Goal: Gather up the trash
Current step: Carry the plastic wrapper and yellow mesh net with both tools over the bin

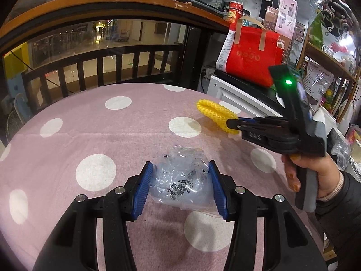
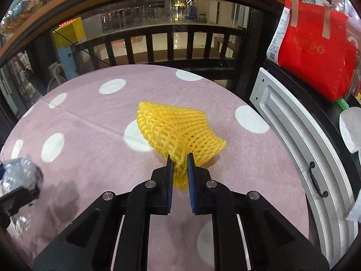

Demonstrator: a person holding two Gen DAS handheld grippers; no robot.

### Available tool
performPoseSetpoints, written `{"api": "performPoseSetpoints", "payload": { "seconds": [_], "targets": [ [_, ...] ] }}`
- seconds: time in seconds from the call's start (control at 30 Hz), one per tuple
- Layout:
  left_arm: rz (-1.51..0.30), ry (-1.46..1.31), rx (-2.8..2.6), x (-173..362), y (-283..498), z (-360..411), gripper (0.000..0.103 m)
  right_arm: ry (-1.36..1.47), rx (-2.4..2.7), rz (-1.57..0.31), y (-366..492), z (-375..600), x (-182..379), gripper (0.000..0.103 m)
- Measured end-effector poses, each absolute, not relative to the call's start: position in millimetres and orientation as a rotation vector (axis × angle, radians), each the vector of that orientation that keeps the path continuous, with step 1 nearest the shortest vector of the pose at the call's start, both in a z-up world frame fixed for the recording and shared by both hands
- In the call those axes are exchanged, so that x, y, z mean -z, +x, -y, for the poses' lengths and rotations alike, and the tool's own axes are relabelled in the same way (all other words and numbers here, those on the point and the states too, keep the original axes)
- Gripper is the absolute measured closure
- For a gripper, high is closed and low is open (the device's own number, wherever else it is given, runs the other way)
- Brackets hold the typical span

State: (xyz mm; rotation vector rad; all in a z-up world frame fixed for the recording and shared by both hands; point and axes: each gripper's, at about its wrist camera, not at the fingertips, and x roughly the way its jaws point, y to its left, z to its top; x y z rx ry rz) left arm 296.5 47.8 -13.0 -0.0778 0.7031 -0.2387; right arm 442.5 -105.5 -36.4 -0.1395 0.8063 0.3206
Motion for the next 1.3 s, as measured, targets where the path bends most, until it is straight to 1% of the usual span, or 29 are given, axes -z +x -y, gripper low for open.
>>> {"api": "performPoseSetpoints", "payload": {
  "seconds": [0.13, 0.67, 1.03, 1.3],
  "targets": [
    [-0.696, -0.08, 0.239, 11, 281, -49, 0.054, -0.121, -0.366, -0.778, 391, 115, 24, 0.091],
    [-0.669, -0.094, 0.312, 6, 206, -20, 0.054, 0.0, -0.31, -0.709, 246, 190, 0, 0.091],
    [-0.662, -0.09, 0.4, 6, 160, 16, 0.054, 0.076, -0.216, -0.696, 163, 243, 10, 0.09],
    [-0.657, -0.069, 0.485, 4, 135, 53, 0.054, 0.139, -0.123, -0.695, 118, 292, 20, 0.09]
  ]
}}
